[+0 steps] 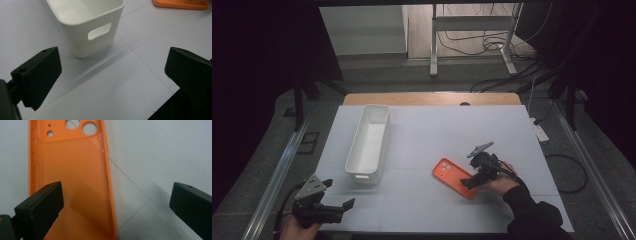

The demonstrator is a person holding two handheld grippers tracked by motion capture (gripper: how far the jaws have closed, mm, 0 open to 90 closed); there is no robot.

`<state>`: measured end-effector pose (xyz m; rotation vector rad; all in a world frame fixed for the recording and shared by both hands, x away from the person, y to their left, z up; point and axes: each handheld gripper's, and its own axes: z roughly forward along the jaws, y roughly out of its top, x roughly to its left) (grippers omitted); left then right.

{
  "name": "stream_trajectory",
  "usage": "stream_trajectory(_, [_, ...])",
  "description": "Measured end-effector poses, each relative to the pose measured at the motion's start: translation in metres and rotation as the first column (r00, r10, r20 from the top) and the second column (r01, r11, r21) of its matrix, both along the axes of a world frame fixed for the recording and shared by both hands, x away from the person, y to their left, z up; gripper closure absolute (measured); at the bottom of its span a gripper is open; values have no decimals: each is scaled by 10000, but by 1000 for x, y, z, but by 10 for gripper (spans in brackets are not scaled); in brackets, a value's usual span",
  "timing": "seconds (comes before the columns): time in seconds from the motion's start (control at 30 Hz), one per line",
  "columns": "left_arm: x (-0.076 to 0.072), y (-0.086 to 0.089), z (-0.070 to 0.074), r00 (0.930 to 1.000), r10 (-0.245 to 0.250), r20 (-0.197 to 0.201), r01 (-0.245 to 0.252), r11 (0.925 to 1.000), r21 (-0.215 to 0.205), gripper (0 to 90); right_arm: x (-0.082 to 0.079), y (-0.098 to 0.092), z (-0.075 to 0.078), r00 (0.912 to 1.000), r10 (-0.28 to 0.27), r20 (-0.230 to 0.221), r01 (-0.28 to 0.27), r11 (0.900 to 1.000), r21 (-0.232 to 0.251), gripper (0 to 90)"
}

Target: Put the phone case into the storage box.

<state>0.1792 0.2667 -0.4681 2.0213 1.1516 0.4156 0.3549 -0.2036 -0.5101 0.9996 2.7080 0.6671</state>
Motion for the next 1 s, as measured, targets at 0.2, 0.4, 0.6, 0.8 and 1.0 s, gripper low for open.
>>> stream_trajectory(0.2, [0, 0, 0, 10000, -22, 0, 22, 10000, 13, 17, 0, 0, -5, 9997, 35, -246, -43, 9995, -326, 0])
stream_trajectory(0.4, [0, 0, 0, 10000, -19, -16, 19, 10000, 25, 17, 0, -1, -3, 9996, 142, -236, -147, 9997, -203, 70])
stream_trajectory(0.6, [0, -1, 0, 10000, -25, -7, 25, 10000, 41, 18, 0, -7, 4, 9996, 171, -214, -170, 9998, 36, 349])
stream_trajectory(0.8, [0, -1, 0, 10000, -36, -17, 36, 10000, 67, 18, 2, -6, 9, 9978, 320, -589, -314, 9994, 107, 624])
stream_trajectory(1.0, [0, -1, 0, 10000, -30, -25, 30, 10000, 92, 18, 4, -4, 10, 9938, 325, -1066, -302, 9993, 232, 778])
